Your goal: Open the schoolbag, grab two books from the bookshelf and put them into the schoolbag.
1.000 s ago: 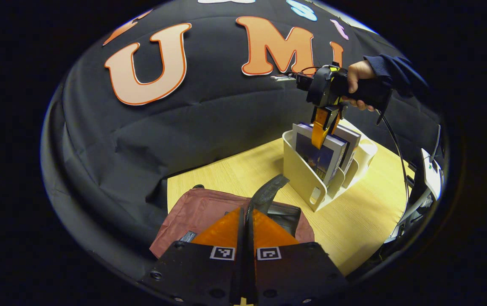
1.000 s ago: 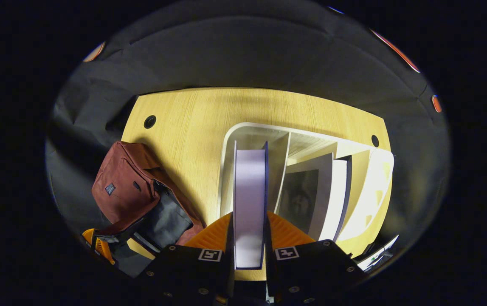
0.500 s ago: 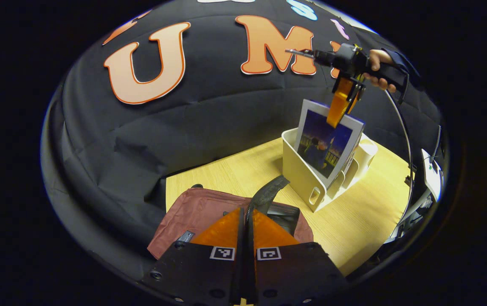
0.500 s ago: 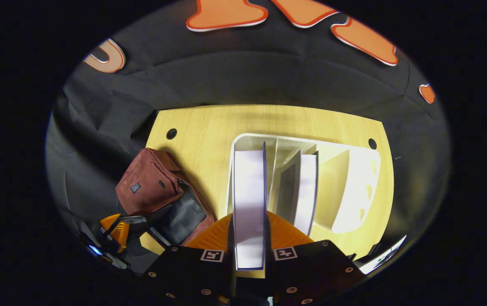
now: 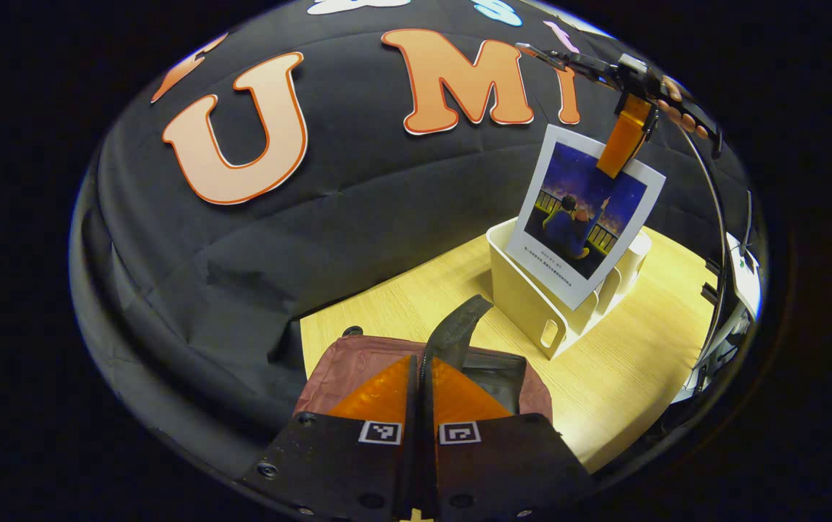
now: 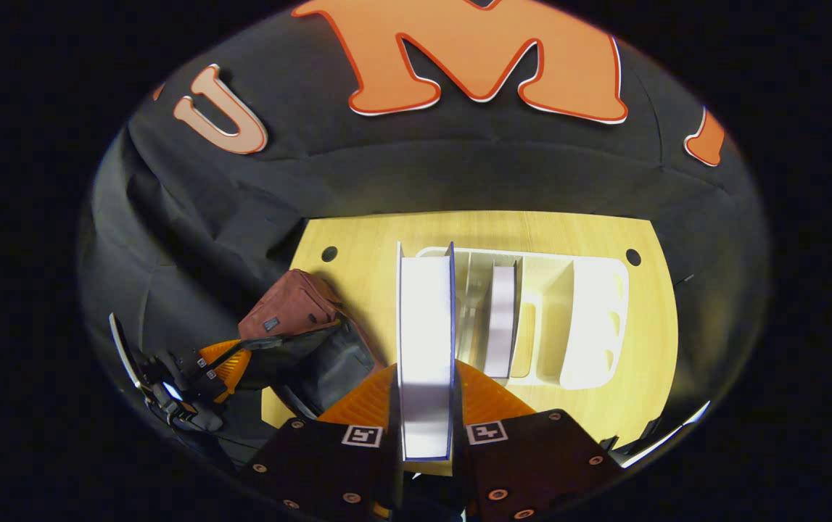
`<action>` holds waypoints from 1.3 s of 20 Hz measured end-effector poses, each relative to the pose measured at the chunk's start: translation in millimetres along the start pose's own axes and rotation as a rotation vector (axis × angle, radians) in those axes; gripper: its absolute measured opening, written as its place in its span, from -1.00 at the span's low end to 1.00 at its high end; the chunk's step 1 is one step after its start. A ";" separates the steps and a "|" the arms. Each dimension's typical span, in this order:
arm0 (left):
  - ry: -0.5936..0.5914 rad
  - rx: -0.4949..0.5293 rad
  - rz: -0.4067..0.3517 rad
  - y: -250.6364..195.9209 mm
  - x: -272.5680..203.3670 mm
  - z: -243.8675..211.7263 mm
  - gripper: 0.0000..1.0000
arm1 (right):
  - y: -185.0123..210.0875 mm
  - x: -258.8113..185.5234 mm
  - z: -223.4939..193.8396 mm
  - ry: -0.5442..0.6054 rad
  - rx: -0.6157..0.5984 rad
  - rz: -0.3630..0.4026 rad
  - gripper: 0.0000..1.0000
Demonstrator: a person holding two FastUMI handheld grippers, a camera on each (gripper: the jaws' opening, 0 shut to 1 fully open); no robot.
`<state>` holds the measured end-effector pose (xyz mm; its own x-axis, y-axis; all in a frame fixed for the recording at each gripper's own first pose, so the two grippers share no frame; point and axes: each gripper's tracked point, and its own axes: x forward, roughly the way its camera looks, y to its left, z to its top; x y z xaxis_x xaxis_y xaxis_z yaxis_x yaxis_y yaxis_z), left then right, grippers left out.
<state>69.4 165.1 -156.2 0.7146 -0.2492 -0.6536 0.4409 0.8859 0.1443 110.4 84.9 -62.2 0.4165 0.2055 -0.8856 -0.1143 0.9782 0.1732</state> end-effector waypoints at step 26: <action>0.043 -0.010 -0.015 18.8 -8.0 26.3 -0.91 | 126.6 59.4 -141.5 0.049 0.413 0.455 -0.49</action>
<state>86.2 173.5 -128.8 0.6840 -0.2453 -0.6870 0.4458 0.8860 0.1274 -7.0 216.8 -153.8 0.3652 0.6132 -0.7004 0.0914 0.7251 0.6825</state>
